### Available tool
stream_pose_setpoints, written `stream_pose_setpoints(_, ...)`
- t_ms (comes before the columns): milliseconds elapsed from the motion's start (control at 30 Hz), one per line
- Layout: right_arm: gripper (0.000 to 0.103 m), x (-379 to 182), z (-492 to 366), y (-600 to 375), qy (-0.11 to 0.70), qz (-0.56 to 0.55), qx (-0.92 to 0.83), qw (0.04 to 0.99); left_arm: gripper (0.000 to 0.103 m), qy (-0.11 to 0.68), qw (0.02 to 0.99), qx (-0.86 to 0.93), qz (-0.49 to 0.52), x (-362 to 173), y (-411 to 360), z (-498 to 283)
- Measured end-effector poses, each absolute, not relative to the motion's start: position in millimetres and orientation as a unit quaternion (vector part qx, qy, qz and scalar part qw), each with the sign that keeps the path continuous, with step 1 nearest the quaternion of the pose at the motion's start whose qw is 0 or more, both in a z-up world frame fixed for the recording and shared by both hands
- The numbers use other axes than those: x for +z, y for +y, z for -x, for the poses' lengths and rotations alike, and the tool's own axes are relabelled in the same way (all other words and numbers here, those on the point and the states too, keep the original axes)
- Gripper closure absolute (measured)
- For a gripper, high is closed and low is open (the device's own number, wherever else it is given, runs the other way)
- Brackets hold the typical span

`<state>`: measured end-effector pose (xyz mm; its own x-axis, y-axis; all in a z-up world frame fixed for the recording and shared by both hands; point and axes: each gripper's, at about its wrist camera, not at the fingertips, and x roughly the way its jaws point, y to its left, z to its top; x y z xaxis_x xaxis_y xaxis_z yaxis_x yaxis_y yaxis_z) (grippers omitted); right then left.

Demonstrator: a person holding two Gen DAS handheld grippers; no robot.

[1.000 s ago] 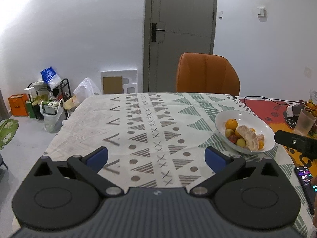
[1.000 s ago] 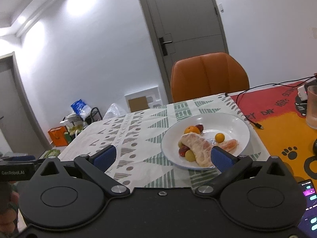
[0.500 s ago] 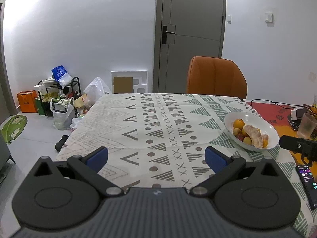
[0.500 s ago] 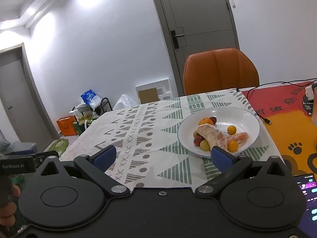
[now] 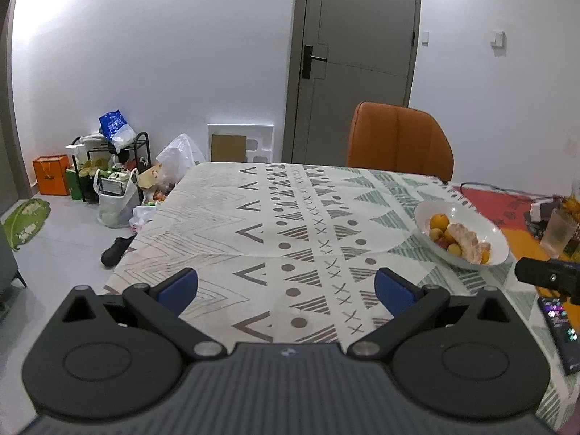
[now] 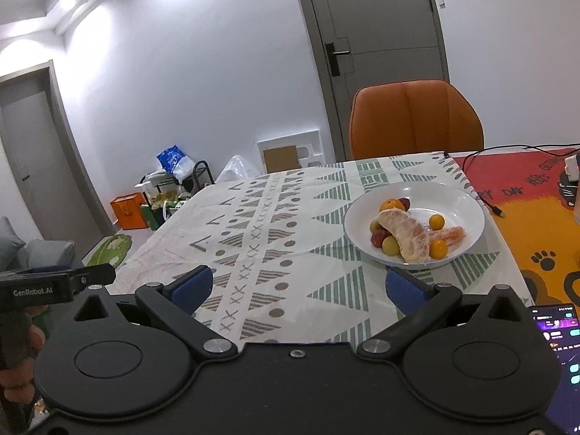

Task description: Organize fruits

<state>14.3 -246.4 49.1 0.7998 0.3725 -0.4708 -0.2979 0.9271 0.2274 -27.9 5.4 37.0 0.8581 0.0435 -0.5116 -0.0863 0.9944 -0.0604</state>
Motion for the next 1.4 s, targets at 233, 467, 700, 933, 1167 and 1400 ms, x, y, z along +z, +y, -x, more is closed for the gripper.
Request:
stream_pose_setpoints(233,0.000,50.0,-10.7,-238.4,0.263,-0.057,0.183,0.945,0.000,0.261,0.963,0.042,0.052,38.4,16.5,29.2)
stream_pose_setpoints(467,0.000,46.3,-13.0,-238.2,0.270,-0.059,0.183,0.943,0.000,0.262,0.963,0.045,0.053,39.9,19.3,28.4)
stream_pose_setpoints(700,0.000,43.5,-12.6,-238.1,0.274,-0.059,0.190,0.941,0.000,0.266,0.962,0.042,0.047,38.5,15.8,27.6)
stream_pose_setpoints(933,0.000,41.8,-13.5,-237.7,0.278,-0.060,0.191,0.940,0.000,0.271,0.961,0.040,0.044,37.4,14.4,26.5)
stream_pose_setpoints(1167,0.000,42.4,-13.9,-239.1,0.278,-0.062,0.190,0.940,0.000,0.276,0.960,0.036,0.040,34.8,10.1,25.5)
stream_pose_setpoints(1400,0.000,42.7,-13.7,-239.7,0.278,-0.062,0.190,0.940,0.000,0.277,0.959,0.036,0.041,34.1,9.7,25.5)
